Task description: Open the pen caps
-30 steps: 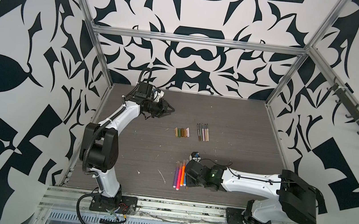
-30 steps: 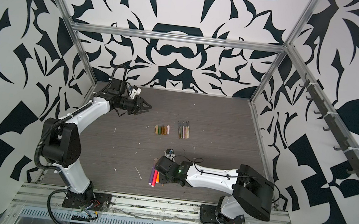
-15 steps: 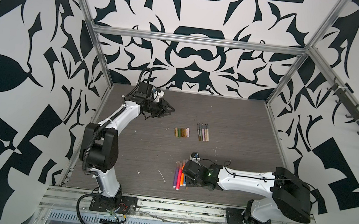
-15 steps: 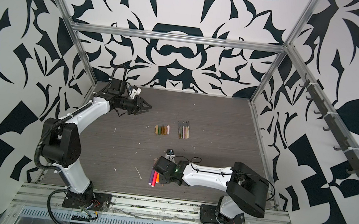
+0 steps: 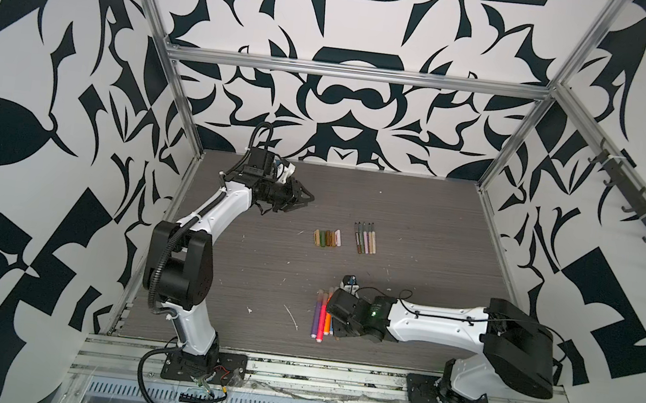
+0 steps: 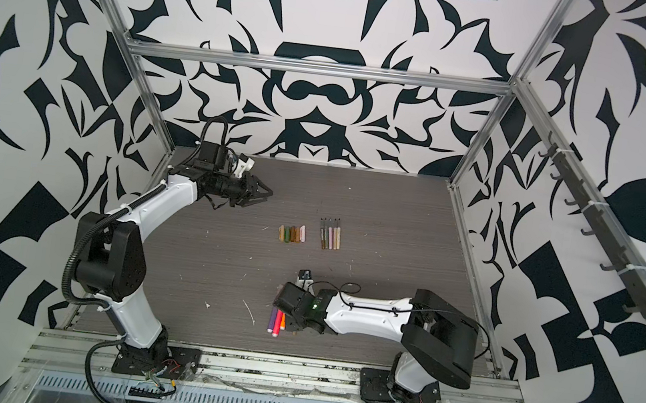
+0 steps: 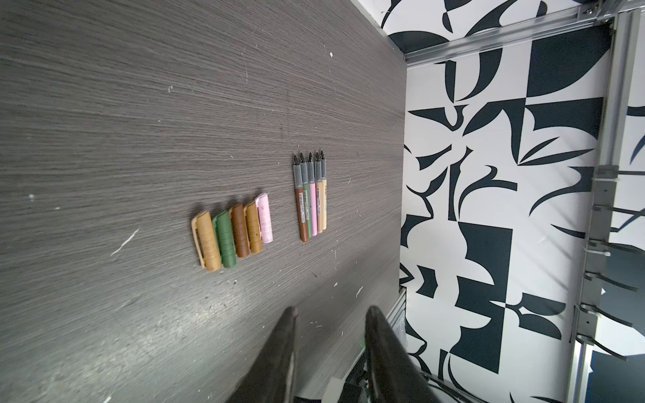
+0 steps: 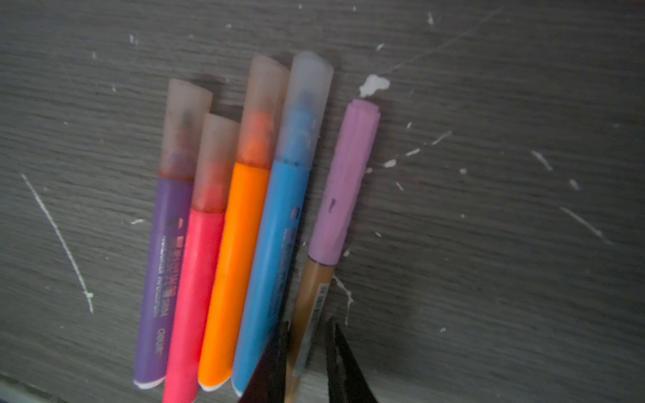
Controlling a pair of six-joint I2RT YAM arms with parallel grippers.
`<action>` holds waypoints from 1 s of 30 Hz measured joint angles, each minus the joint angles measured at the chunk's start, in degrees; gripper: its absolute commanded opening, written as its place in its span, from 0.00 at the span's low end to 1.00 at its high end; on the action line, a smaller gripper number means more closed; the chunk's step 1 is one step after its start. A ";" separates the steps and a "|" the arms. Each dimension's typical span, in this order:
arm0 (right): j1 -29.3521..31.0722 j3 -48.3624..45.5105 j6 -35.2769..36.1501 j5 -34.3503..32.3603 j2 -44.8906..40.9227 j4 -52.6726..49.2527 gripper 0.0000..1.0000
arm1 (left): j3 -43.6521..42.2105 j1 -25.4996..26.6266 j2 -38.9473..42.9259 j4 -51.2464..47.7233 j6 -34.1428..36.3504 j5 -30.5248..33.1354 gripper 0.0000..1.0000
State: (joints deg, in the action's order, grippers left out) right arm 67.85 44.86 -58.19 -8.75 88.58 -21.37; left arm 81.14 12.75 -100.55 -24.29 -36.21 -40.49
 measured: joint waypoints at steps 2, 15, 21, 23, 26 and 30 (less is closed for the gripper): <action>0.00 0.00 -0.20 -0.09 0.02 -0.42 0.22 | 0.00 0.00 0.00 0.00 0.00 0.00 0.36; 0.00 0.83 -2.86 -4.96 -1.38 -6.32 0.21 | 0.00 0.00 0.00 0.00 0.00 -0.02 0.36; 0.09 -1.49 -4.22 -4.33 -1.55 -5.20 0.24 | 0.00 0.00 0.00 0.00 0.00 0.00 0.36; 0.39 -2.93 -4.74 -4.24 -2.36 -4.55 0.24 | 0.00 0.00 0.00 0.00 0.00 0.00 0.36; 1.29 -4.31 -5.55 -3.98 -3.72 -4.42 0.24 | 0.00 0.00 0.00 0.00 0.00 0.00 0.36; 3.17 -5.53 -6.99 -4.26 -5.01 -4.55 0.24 | 0.00 0.00 0.00 0.00 0.02 0.04 0.36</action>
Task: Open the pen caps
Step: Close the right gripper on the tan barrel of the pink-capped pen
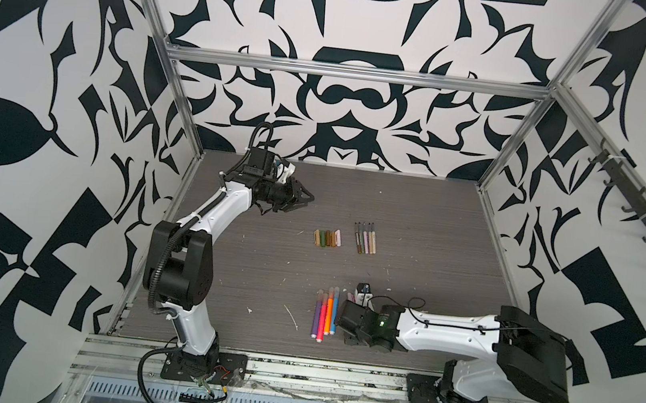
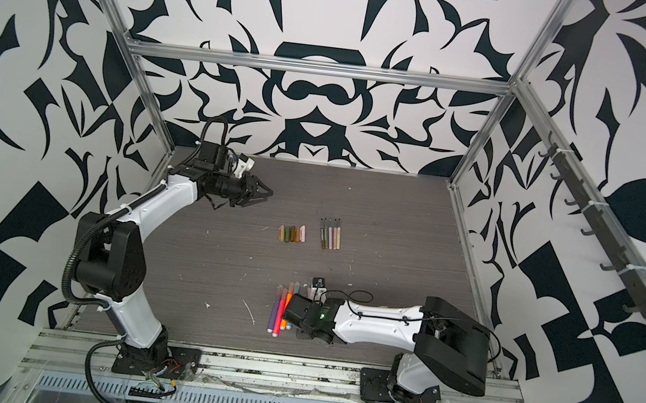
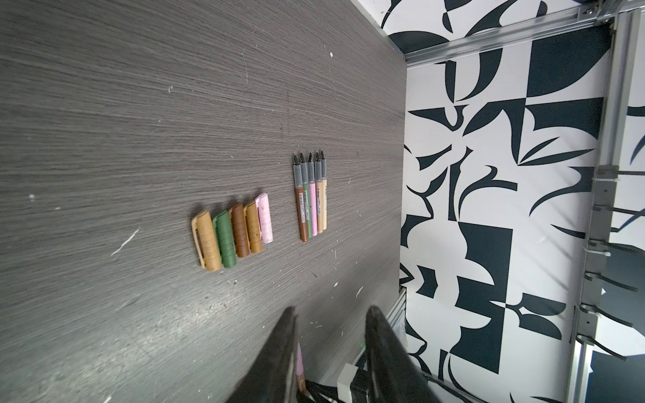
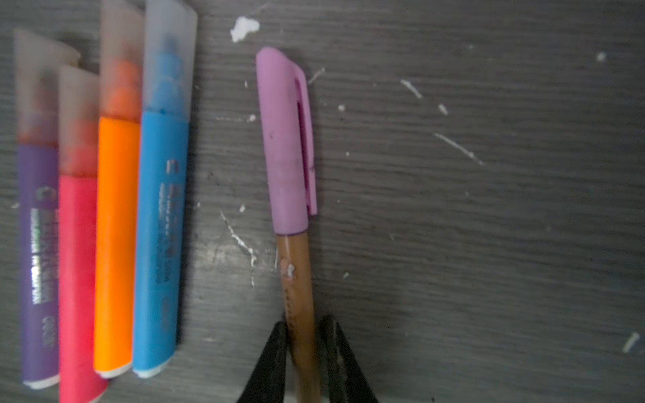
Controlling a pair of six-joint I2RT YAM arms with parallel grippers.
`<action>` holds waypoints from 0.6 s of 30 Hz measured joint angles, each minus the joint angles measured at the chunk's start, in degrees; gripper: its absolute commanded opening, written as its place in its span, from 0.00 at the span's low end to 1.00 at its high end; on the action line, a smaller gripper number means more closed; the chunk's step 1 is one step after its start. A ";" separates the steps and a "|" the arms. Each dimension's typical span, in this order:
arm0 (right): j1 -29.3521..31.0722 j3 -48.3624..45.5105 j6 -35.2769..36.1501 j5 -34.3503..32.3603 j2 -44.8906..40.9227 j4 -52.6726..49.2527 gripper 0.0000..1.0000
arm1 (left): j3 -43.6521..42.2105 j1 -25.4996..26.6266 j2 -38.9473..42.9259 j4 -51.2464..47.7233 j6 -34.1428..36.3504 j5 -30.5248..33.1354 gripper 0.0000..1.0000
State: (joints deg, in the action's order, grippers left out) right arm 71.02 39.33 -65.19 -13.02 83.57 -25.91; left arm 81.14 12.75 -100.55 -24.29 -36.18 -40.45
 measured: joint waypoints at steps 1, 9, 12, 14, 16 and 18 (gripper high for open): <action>0.63 -0.31 -0.48 -0.13 -0.35 -0.09 0.24 | 0.00 0.00 0.00 0.00 0.00 0.07 0.36; 4.83 -3.13 -4.00 -0.98 -3.67 -1.62 0.21 | -0.02 0.00 -0.02 0.00 0.17 0.61 0.36; 4.94 -4.57 -4.37 -1.22 -5.18 -0.68 0.00 | -0.09 0.00 -0.02 0.07 0.44 1.09 0.36; 4.92 -5.55 -4.24 -0.96 -6.60 0.52 0.00 | -1.40 0.02 0.48 1.40 0.66 2.08 0.36; 4.72 -6.29 -3.76 -0.92 -7.72 0.94 0.00 | -4.44 0.20 2.05 2.82 1.09 4.07 0.36; 4.46 -6.62 -3.19 -0.98 -9.53 0.66 0.00 | -6.60 0.70 3.78 3.28 1.75 6.16 0.36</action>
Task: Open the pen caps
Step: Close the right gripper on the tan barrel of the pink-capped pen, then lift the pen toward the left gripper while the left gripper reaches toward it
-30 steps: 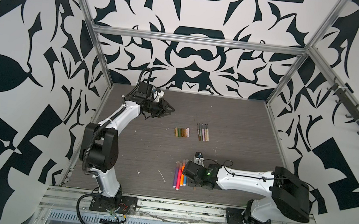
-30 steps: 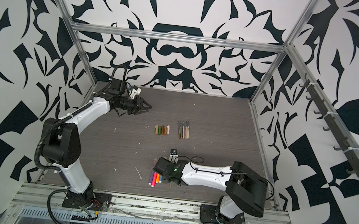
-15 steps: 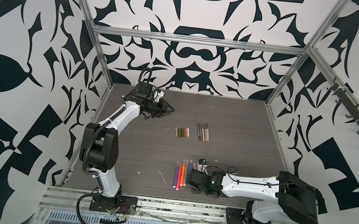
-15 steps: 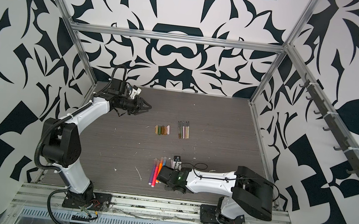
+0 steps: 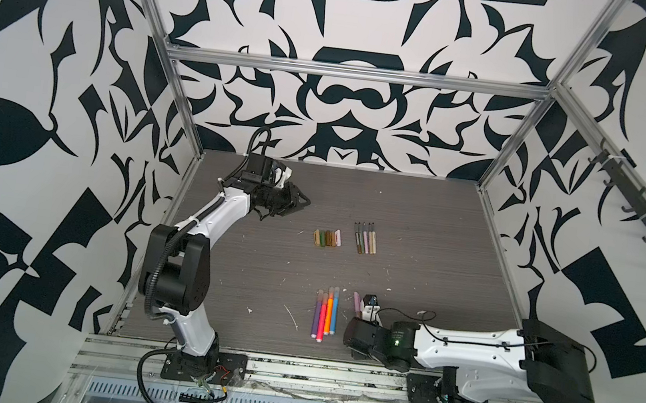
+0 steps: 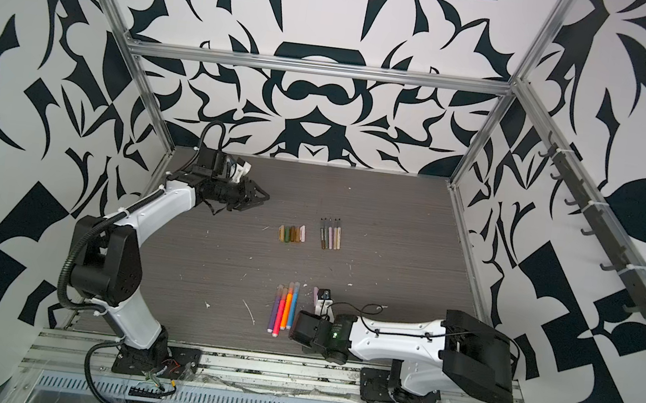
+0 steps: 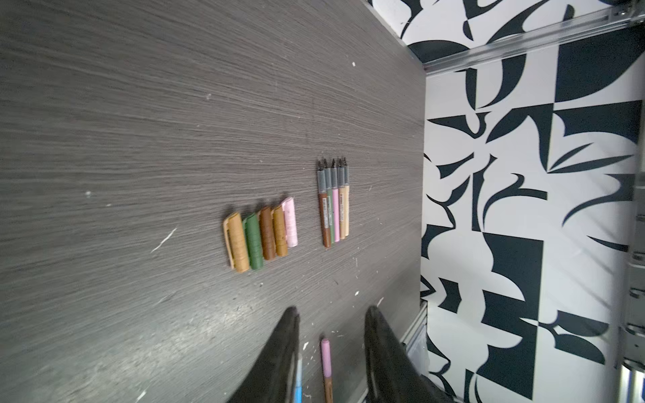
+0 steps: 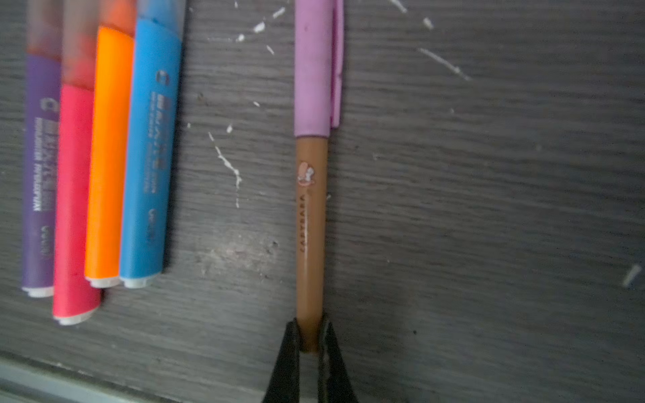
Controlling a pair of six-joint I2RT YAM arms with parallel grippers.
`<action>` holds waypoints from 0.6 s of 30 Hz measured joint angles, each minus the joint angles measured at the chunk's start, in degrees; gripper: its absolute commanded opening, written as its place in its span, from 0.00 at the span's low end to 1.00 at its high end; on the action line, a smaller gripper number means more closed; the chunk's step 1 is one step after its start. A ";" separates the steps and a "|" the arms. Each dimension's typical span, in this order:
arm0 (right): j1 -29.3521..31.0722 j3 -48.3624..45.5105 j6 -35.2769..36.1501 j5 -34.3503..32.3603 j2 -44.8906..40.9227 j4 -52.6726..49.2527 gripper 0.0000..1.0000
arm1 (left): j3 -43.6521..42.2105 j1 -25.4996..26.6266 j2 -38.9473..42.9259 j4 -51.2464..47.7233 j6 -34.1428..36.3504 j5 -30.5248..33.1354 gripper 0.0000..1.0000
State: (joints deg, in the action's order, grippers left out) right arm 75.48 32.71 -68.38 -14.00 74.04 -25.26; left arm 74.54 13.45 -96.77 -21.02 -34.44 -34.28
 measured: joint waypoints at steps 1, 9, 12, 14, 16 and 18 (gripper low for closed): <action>-0.26 -0.15 0.57 -0.11 -1.86 -0.55 0.00 | -0.61 0.37 0.87 0.22 0.37 1.11 0.36; -9.92 -0.17 11.06 3.52 -26.03 -5.92 0.00 | -0.83 13.29 8.26 2.82 0.50 8.26 0.45; -15.32 0.42 16.79 10.25 -32.83 -5.81 0.00 | -0.83 19.74 9.53 4.87 -1.66 10.23 0.45; -16.74 1.73 19.34 13.64 -34.93 -5.84 0.00 | -1.09 23.43 9.51 6.88 -3.58 11.04 0.45; -16.92 3.61 21.44 16.44 -35.56 -5.73 0.00 | -2.03 26.08 9.25 8.94 -5.73 11.45 0.45; -16.92 4.70 22.69 18.08 -35.87 -5.31 0.00 | -3.19 27.50 8.55 10.69 -7.76 11.63 0.45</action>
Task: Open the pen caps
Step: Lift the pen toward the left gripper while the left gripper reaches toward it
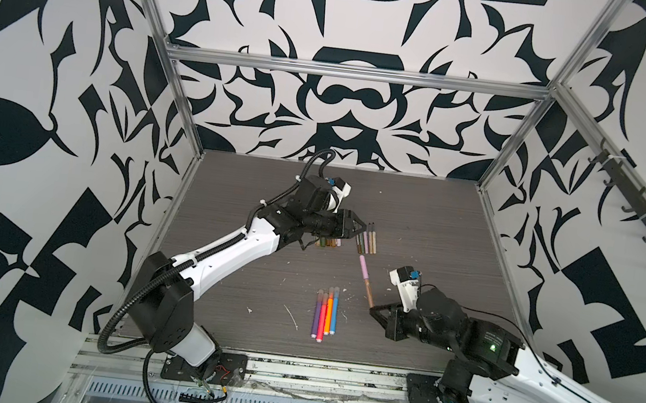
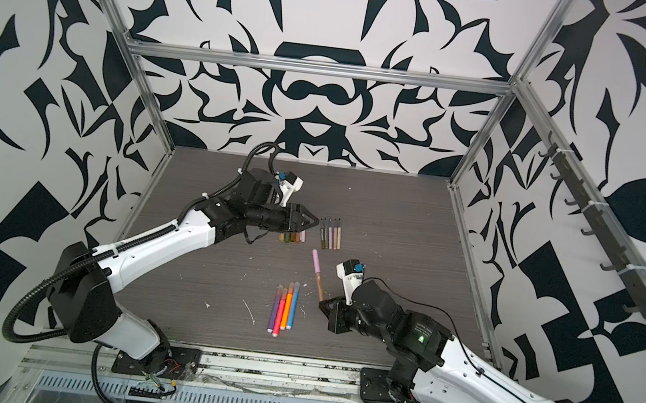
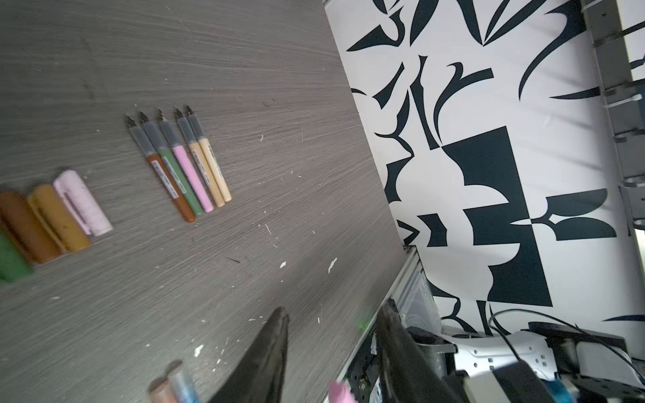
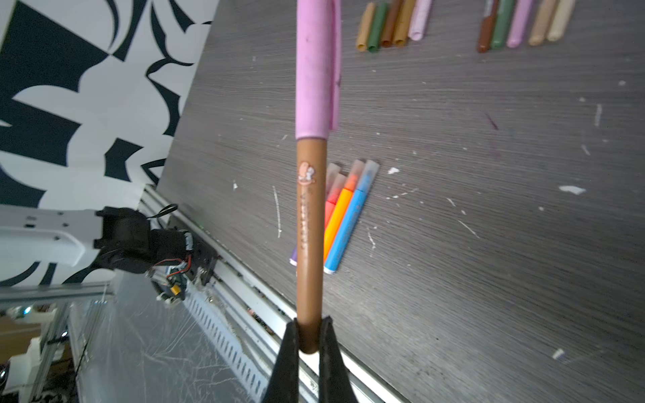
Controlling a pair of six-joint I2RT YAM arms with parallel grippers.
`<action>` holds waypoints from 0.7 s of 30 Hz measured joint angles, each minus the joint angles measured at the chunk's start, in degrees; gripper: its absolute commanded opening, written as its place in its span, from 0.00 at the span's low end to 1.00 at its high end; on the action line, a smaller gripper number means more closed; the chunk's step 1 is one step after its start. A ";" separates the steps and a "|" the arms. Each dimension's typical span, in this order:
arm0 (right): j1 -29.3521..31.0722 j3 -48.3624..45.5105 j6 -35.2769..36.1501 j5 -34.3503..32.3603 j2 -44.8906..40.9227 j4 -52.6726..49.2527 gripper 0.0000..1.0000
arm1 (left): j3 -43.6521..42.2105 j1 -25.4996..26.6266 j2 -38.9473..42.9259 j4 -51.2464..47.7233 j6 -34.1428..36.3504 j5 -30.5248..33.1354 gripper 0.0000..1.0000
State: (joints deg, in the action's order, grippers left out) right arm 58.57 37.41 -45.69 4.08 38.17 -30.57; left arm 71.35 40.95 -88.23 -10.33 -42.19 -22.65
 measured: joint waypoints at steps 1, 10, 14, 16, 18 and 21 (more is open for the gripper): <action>0.00 0.31 0.61 0.68 0.00 0.13 0.00 | -0.50 0.44 -0.59 0.72 -0.98 0.00 0.45; 0.00 2.38 2.93 0.74 -0.33 -1.44 0.00 | -0.79 2.21 -4.02 2.47 -6.62 0.42 0.44; -0.07 3.67 2.99 -1.70 -1.57 -3.32 0.00 | -2.10 2.71 -4.00 4.61 -8.90 0.33 0.44; -0.11 4.02 2.99 -2.40 -1.88 -3.96 0.00 | -3.02 3.02 -4.00 5.25 -10.19 0.22 0.44; -0.11 4.24 2.97 -2.78 -1.79 -4.42 0.00 | -3.43 3.41 -4.00 5.88 -11.19 0.07 0.44; -0.11 4.24 2.97 -3.30 -1.31 -5.14 0.00 | -3.48 4.04 -4.00 6.88 -12.26 -0.22 0.44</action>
State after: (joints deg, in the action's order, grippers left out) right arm 58.46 41.65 -42.72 0.78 36.86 -35.70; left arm 67.88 44.99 -92.23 -3.44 -54.46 -22.87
